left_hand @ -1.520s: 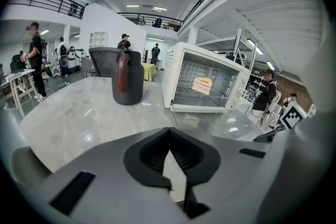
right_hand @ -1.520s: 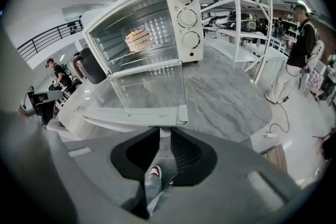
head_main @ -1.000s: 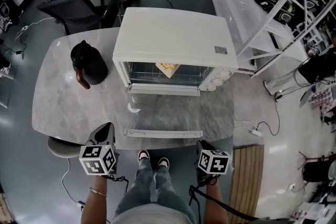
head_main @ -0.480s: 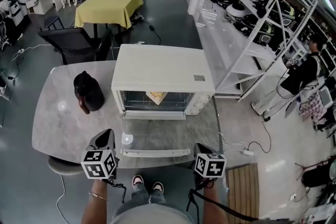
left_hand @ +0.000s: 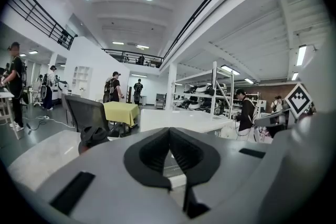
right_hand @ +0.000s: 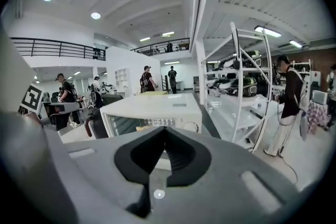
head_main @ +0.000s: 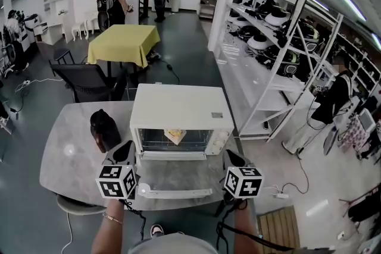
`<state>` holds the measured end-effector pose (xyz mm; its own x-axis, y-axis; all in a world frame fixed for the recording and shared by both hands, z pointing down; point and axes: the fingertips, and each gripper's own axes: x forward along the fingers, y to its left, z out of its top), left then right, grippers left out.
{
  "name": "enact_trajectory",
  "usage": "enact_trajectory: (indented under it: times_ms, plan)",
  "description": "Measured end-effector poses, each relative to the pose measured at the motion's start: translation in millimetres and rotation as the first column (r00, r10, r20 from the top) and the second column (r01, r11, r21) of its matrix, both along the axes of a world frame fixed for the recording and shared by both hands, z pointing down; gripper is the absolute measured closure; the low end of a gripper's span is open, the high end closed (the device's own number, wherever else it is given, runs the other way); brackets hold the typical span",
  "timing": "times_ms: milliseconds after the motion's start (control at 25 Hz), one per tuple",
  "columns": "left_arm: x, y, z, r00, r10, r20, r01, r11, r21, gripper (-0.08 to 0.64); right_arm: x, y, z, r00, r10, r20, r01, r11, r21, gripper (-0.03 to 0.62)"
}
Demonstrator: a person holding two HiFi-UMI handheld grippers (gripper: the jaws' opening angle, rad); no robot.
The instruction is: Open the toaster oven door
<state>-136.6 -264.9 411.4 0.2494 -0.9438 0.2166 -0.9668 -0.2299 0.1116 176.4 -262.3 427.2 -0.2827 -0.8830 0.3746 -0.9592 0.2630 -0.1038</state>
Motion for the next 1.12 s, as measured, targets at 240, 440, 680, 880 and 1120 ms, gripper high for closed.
enact_trajectory:
  times_ms: [240, 440, 680, 880, 1120]
  plan:
    - [10.8, -6.1, -30.2, 1.000, 0.019, -0.012, -0.018, 0.998, 0.065, 0.555, -5.2, -6.2, -46.2, 0.999, 0.034, 0.014, -0.036, 0.984, 0.176, 0.586]
    - [11.7, -6.5, -41.5, 1.000, 0.016, -0.015, -0.014, 0.994, 0.107, 0.555, 3.0, -4.8, -41.0, 0.996, 0.083, 0.013, -0.084, 0.978, 0.192, 0.586]
    - [6.5, -5.7, -42.2, 1.000, -0.006, -0.026, 0.010, 0.992, 0.124, 0.555, 9.1, -2.8, -44.1, 0.993, 0.120, 0.017, -0.120, 0.968, 0.222, 0.586]
    - [6.1, -3.9, -37.6, 0.999, -0.006, -0.035, 0.009, 0.994, 0.110, 0.555, 10.1, -0.2, -40.0, 0.991, 0.131, -0.036, -0.121, 0.974, 0.192, 0.588]
    - [0.6, -5.2, -28.3, 0.999, -0.005, -0.041, 0.008, 0.996, 0.092, 0.555, 4.2, -0.6, -33.2, 0.991, 0.130, -0.025, -0.124, 0.977, 0.174, 0.588]
